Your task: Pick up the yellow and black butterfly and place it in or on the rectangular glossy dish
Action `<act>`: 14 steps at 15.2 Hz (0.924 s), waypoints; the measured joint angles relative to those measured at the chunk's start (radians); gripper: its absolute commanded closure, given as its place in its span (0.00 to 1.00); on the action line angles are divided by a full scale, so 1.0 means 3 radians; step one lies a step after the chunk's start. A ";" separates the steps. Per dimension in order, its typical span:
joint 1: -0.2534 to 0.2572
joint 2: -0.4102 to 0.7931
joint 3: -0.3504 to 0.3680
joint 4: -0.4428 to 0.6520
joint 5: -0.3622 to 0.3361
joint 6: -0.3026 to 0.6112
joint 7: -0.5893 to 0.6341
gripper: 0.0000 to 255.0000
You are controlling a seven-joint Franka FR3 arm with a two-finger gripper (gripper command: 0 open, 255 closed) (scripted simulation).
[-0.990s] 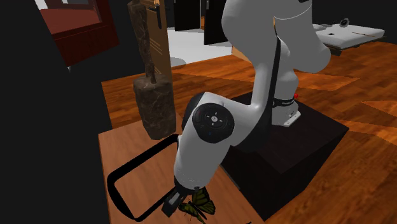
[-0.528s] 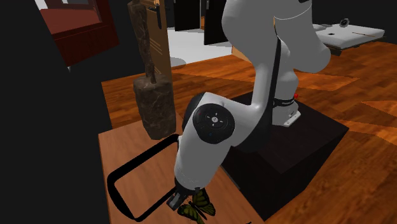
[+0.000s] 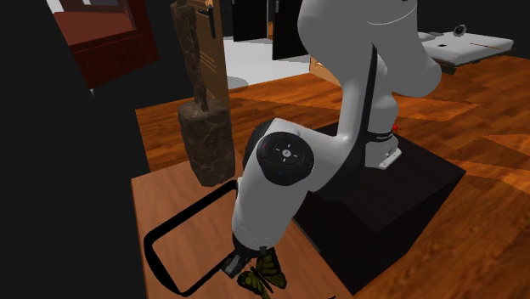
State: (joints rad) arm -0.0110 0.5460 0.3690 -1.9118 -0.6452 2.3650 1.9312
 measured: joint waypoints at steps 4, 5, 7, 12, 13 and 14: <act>-0.0037 -0.0133 0.0058 -0.0022 0.0091 -0.0095 -0.0075 1.00; -0.0037 -0.0134 0.0058 -0.0021 0.0091 -0.0095 -0.0075 0.00; -0.0059 -0.0134 0.0108 0.0027 0.0195 -0.0191 -0.0121 0.00; -0.0118 0.0038 0.0313 0.0453 0.0795 -0.0800 -0.0275 0.00; -0.0117 0.0063 0.0311 0.0454 0.0802 -0.0792 -0.0270 0.00; -0.0114 0.0095 0.0303 0.0461 0.0796 -0.0777 -0.0265 0.00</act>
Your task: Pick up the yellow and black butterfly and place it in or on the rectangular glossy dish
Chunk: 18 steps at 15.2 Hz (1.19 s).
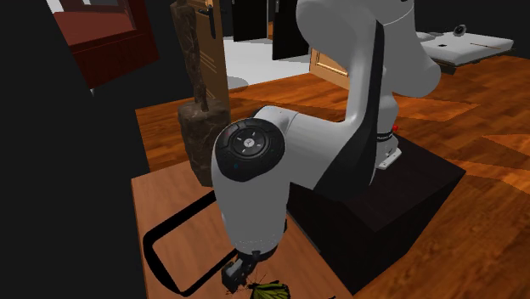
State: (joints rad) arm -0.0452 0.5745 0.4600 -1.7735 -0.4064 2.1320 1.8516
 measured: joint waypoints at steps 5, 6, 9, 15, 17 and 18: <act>-0.0001 0.0076 -0.0042 -0.0043 -0.0056 0.0140 0.0036 0.00; 0.0001 0.0076 -0.0043 -0.0043 -0.0058 0.0142 0.0040 0.00; 0.0004 0.0084 -0.0047 -0.0033 -0.0064 0.0145 0.0043 0.00; -0.0005 0.0086 -0.0064 0.0000 -0.0080 0.0336 0.0043 1.00; -0.0010 0.0085 -0.0063 -0.0019 -0.0078 0.0215 0.0040 1.00; -0.0015 0.0089 -0.0068 -0.0032 -0.0083 0.0204 0.0038 1.00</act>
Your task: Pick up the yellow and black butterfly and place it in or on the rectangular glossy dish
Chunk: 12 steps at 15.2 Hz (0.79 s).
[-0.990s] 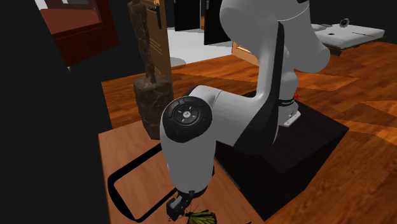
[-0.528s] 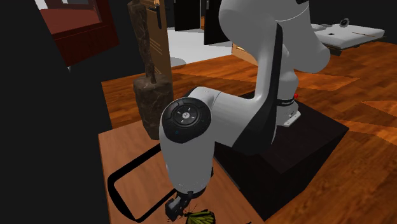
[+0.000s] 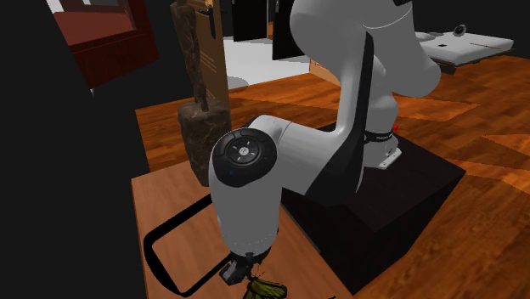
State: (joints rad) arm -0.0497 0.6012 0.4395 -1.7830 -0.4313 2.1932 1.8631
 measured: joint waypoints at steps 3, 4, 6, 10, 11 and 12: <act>-0.0007 -0.0009 0.0005 -0.0037 0.0005 -0.0011 -0.0003 1.00; 0.0003 -0.0015 0.0018 -0.0023 0.0020 -0.0048 -0.0004 1.00; 0.0000 -0.0057 0.0046 -0.0033 0.0054 -0.0106 -0.0021 1.00; -0.0016 -0.0152 0.0090 0.0005 0.0120 -0.0239 -0.0065 1.00; -0.0021 -0.0179 0.0100 0.0012 0.0136 -0.0271 -0.0075 1.00; -0.0029 -0.0206 0.0110 0.0017 0.0152 -0.0300 -0.0089 1.00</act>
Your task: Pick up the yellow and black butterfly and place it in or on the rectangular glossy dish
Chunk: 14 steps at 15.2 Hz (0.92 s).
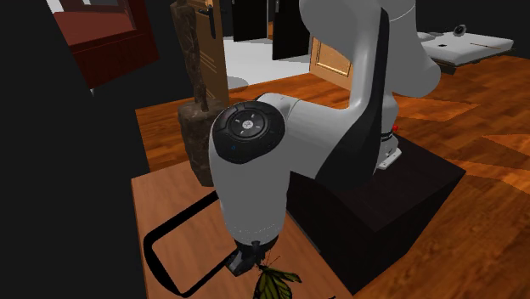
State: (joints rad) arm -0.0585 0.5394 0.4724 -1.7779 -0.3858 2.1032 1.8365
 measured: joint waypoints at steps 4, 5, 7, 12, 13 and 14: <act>-0.0030 -0.0114 0.0038 0.0007 0.0063 -0.0109 -0.0044 1.00; -0.0033 -0.0131 0.0045 0.0031 0.0077 -0.0146 -0.0058 1.00; -0.0045 -0.0193 0.0066 0.0045 0.0113 -0.0216 -0.0081 1.00; -0.0094 -0.0300 0.0089 0.0106 0.0178 -0.0362 -0.0169 1.00; -0.0135 -0.0321 0.0079 0.0079 0.0183 -0.0347 -0.0215 1.00; -0.0180 -0.0329 0.0062 0.0057 0.0183 -0.0326 -0.0269 1.00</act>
State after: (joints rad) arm -0.1126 0.4406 0.4911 -1.7607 -0.3311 2.0054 1.7556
